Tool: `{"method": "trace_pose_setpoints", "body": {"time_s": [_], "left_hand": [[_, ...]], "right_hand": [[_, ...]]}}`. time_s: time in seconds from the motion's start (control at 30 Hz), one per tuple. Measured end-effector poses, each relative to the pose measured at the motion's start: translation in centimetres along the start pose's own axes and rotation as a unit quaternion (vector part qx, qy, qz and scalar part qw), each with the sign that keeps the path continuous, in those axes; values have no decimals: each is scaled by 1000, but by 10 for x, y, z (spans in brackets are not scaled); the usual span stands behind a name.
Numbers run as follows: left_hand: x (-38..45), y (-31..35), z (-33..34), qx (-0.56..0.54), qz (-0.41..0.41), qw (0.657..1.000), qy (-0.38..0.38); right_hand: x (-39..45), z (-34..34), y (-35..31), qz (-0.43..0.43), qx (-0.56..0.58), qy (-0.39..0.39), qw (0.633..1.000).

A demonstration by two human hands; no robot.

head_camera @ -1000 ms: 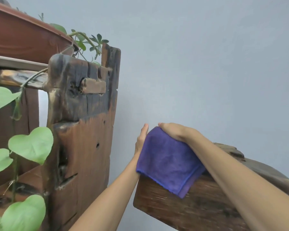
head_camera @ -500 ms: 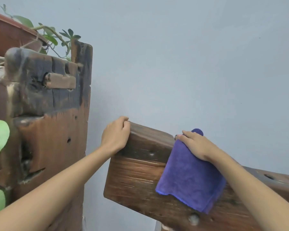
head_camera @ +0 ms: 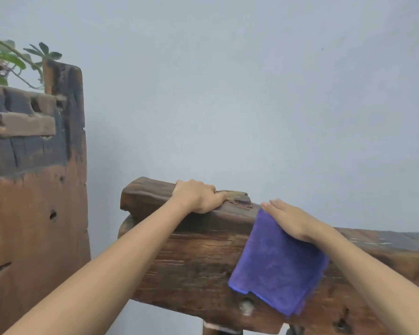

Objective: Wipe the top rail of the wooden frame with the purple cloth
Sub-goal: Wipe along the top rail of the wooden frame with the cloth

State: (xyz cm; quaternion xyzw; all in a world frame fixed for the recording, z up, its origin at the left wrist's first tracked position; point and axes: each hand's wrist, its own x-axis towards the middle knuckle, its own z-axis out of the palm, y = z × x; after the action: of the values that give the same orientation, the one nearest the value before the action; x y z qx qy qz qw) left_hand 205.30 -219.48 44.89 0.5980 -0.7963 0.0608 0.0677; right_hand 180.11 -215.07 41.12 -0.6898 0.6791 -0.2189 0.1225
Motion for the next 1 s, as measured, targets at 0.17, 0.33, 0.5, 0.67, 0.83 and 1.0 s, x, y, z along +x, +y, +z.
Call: {"method": "trace_pose_setpoints", "body": {"time_s": [0.17,0.33,0.5,0.67,0.83,1.0], "left_hand": [[7,6,0,2,-18,1000,14],[6,6,-3,-15,-26,999,-12],[10,4,5,-13,-10,1000,19],[8,8,4,-17,-8,999,29],[2,9,2,-36,-13,999,24],[2,8,7,-49,2,995,86]], "right_hand": [[53,-1,-9,95,22,-40,994],[22,12,-53,6,-6,-27,1000],[-25,12,-11,-100,-11,35,994],[30,-2,-26,79,33,-27,996],[28,11,-45,21,70,-18,997],[-20,16,-26,-75,-16,65,995]]}}
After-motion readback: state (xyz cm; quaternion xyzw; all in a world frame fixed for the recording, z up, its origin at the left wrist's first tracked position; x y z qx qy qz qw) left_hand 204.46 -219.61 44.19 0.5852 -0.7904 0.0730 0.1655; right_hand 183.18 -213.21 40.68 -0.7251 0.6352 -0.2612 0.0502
